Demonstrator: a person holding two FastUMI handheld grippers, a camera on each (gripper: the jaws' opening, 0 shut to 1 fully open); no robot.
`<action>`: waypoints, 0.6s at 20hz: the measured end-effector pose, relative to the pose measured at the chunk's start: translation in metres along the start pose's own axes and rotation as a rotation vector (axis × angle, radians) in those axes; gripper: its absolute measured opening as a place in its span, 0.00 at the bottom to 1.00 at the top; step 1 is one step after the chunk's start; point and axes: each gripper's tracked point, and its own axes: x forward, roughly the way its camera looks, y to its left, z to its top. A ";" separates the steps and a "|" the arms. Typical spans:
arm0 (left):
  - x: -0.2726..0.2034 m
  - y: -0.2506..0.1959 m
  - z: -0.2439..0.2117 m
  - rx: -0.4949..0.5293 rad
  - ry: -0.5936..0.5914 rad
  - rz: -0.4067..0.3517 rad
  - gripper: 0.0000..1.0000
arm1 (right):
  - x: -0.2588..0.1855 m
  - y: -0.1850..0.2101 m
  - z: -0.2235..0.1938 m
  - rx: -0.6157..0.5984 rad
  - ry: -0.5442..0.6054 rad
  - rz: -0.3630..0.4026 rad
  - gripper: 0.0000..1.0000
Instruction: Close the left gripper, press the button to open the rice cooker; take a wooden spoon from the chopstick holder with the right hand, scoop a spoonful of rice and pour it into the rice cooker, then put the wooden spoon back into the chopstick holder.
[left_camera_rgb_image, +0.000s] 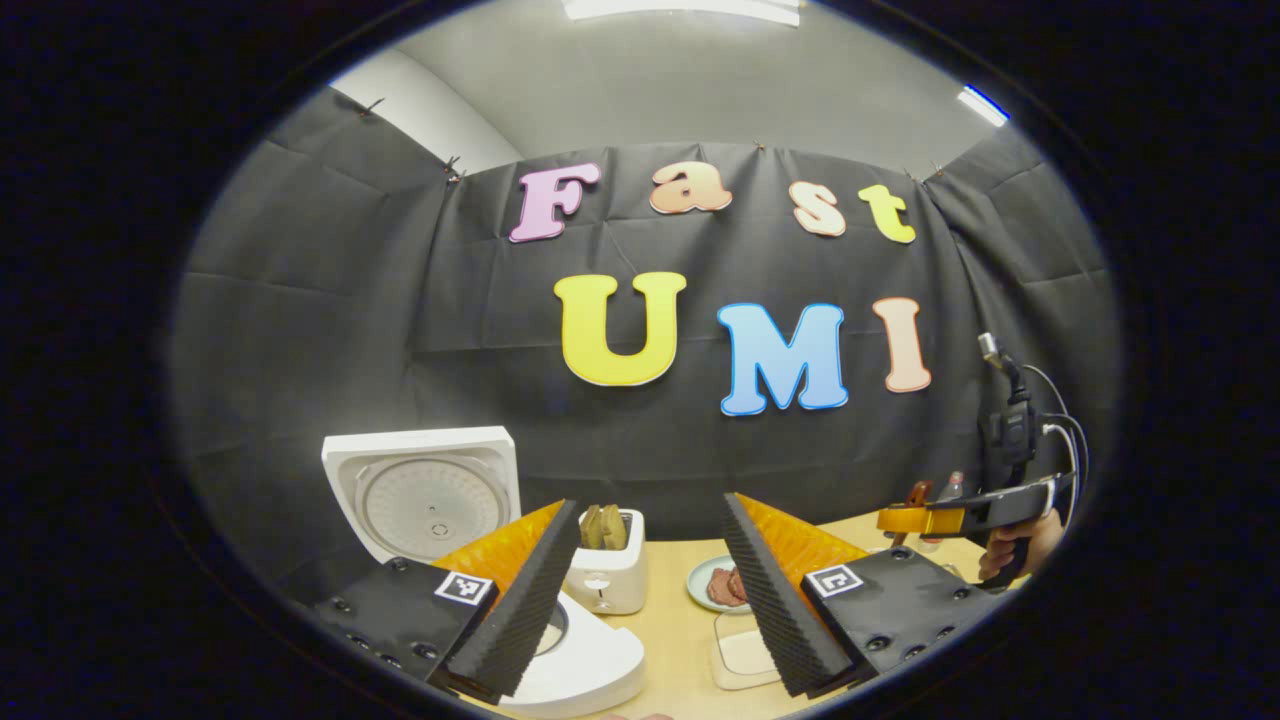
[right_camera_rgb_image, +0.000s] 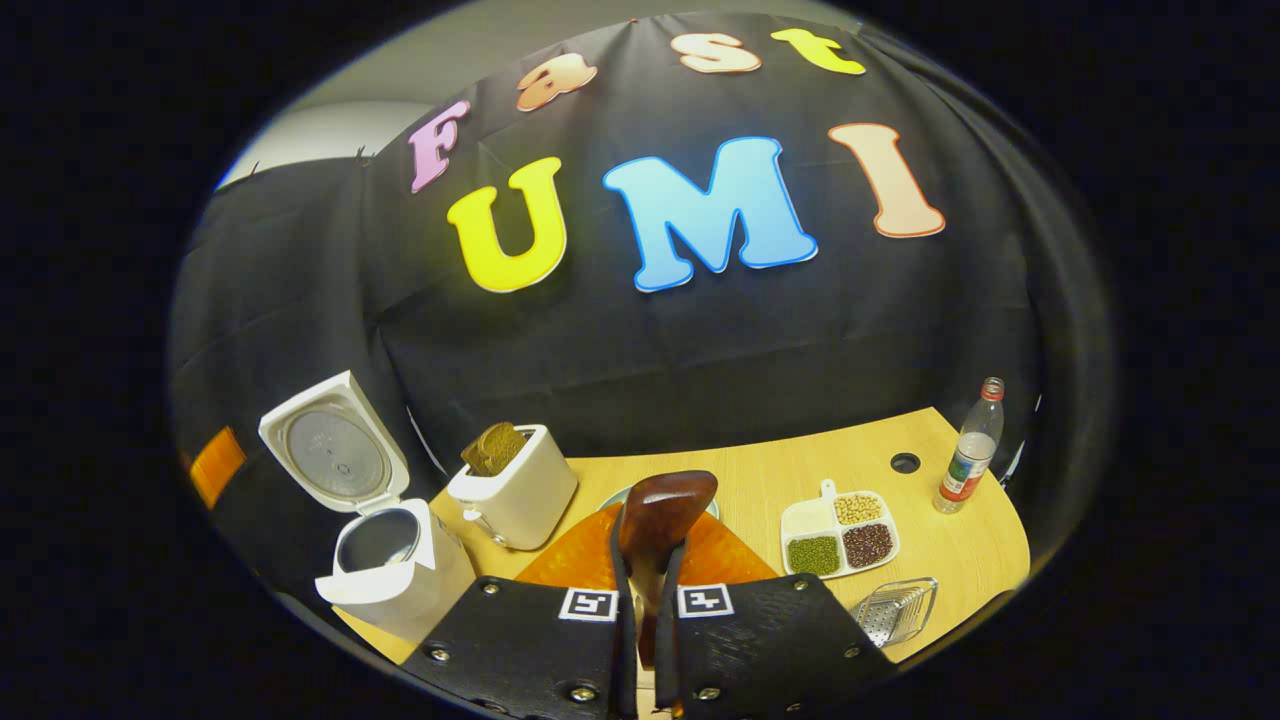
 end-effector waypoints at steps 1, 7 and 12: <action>0.000 0.005 -0.002 0.002 0.003 0.003 0.98 | 0.009 0.004 -0.011 -0.014 0.016 0.001 0.07; 0.001 0.026 -0.013 -0.010 0.023 0.010 0.99 | 0.061 0.011 -0.075 -0.121 0.097 -0.040 0.07; 0.003 0.045 -0.037 0.011 0.082 0.025 0.98 | 0.083 0.035 -0.112 -0.124 0.147 -0.029 0.08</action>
